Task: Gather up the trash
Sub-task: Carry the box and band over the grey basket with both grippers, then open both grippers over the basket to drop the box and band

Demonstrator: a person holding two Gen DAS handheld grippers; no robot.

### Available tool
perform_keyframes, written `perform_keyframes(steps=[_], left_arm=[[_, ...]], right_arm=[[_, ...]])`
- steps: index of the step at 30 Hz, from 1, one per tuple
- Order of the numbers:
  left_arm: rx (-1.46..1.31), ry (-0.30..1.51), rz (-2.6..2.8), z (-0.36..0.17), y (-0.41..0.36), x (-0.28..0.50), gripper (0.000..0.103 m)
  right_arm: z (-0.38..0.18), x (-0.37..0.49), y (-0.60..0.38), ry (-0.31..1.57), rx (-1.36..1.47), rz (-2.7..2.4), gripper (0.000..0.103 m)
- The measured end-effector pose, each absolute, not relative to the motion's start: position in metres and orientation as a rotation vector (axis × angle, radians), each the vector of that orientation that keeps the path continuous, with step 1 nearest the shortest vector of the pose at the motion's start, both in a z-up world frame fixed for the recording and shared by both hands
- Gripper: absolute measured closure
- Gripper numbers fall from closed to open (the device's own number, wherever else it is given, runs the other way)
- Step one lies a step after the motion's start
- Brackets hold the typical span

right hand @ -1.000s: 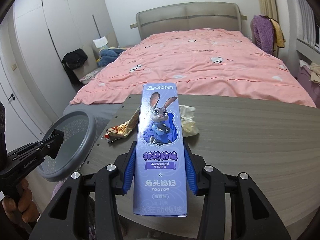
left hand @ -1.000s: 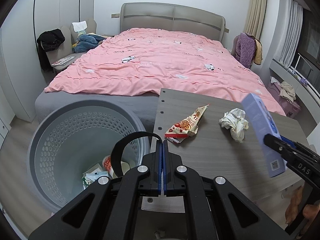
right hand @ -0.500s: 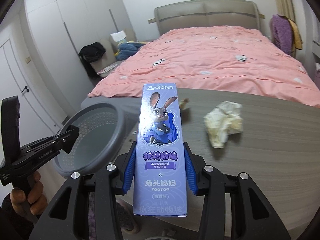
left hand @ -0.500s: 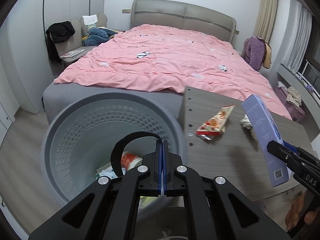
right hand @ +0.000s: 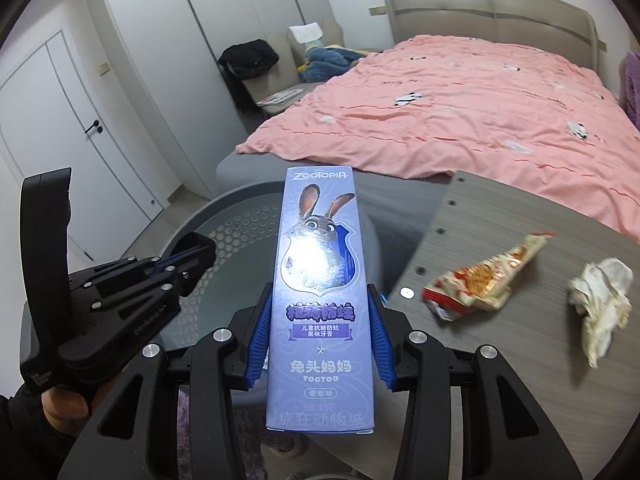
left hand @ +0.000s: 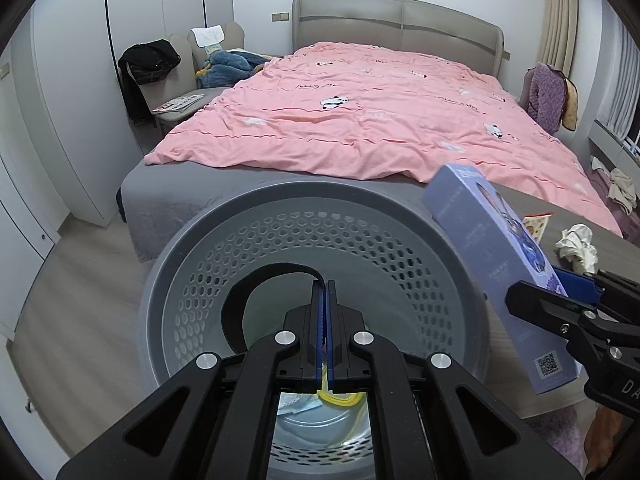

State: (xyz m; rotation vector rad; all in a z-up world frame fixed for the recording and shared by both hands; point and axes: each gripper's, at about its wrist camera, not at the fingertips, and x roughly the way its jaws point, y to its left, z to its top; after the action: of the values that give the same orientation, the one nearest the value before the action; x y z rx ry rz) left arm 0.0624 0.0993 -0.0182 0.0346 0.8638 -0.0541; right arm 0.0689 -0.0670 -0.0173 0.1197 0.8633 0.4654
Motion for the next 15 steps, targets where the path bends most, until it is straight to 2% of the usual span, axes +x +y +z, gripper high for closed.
perform_keyframes(steps=[12,14,15], left_arm=[[0.004,0.900,-0.019,-0.036,0.128,0.079,0.101],[0.000,0.895,-0.015,-0.035,0.130,0.079,0.097],[0.000,0.892,-0.012,-0.035,0.131,0.079,0.090]], right_arm=[[-0.028,0.091,-0.030,0.918,0.086,0.489,0.060],[-0.030,0.094,-0.030,0.922,0.087,0.483,0.059],[-0.029,0.094,-0.030,0.920,0.086,0.478,0.058]])
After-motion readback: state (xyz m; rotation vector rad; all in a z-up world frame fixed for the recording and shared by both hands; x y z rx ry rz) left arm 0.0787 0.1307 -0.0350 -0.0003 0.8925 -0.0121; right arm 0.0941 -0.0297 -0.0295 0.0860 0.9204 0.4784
